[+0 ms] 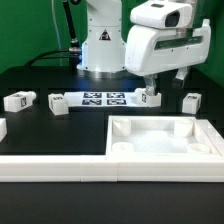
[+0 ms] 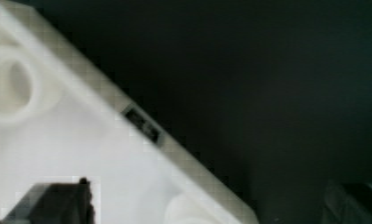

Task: Assemble square table

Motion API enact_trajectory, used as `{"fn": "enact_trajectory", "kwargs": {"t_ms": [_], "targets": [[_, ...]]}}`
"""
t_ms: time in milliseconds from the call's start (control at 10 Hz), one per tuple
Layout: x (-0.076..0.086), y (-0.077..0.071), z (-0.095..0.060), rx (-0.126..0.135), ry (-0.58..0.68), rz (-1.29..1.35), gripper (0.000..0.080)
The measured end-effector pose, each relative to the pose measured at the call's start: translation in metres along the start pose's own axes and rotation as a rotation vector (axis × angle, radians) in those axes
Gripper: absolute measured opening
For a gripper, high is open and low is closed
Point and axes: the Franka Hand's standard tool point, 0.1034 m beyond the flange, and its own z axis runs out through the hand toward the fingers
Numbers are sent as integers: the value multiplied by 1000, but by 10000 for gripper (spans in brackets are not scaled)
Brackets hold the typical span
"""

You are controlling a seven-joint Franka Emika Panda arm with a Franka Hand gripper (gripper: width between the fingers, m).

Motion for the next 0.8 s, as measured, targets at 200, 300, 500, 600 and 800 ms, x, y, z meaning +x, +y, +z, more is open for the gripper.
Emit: {"fn": "enact_trajectory", "kwargs": {"t_ms": [200,300,500,600,800], "targets": [[3,-16,-1,47,-4,307,649],[7,-20,0,84,-10,480,649],[7,-22,0,88,-14,563,649],[7,-23,0,92,-17,620,649],[7,-24,1,97,-21,662,649]]}}
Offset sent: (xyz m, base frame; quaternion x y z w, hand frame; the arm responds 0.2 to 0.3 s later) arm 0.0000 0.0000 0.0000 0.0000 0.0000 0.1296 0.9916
